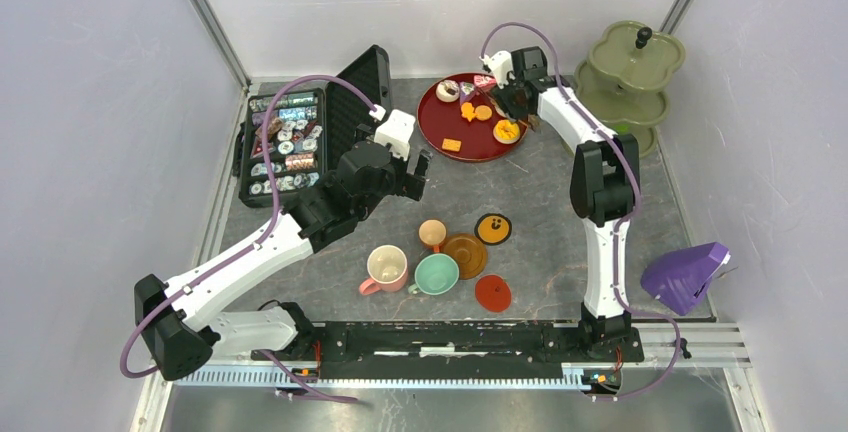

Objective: Serve the afternoon tea

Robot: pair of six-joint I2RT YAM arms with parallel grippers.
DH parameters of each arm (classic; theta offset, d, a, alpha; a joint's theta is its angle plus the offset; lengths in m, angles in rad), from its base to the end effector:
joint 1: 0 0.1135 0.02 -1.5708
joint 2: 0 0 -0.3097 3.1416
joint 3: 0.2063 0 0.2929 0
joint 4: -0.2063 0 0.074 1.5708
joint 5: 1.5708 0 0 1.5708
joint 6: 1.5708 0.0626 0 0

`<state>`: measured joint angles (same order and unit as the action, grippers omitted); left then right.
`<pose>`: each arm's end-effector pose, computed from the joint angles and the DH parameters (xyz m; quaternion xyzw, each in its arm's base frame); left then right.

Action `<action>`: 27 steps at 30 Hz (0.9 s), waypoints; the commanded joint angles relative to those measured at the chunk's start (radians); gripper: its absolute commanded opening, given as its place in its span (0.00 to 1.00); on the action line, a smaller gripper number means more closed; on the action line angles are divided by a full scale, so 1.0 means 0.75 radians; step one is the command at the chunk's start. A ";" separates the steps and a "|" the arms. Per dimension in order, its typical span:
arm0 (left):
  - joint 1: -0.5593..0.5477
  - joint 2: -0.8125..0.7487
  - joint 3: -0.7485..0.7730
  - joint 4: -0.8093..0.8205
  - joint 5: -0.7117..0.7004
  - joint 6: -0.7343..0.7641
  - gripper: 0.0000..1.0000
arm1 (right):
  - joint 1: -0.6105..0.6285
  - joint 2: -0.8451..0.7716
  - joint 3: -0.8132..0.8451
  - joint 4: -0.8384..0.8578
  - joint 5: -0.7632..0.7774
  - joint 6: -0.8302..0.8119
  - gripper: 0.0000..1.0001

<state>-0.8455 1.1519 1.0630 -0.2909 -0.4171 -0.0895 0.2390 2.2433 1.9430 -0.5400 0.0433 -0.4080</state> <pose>0.2225 -0.2128 0.3821 0.1910 0.7956 -0.0943 0.5671 0.5794 0.1384 0.2266 -0.2895 0.8878 -0.0503 0.3541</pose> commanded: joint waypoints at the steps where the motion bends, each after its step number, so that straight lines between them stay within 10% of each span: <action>1: 0.009 -0.014 0.041 0.017 -0.002 -0.038 1.00 | 0.047 -0.043 0.003 0.026 -0.040 -0.059 0.51; 27: 0.010 -0.038 0.039 0.009 0.033 -0.061 1.00 | 0.064 -0.424 -0.467 0.147 -0.191 0.135 0.48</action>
<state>-0.8421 1.1511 1.0630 -0.3050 -0.4076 -0.0914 0.2817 1.9915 1.5978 -0.4820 -0.0937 -0.3653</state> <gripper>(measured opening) 0.997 0.486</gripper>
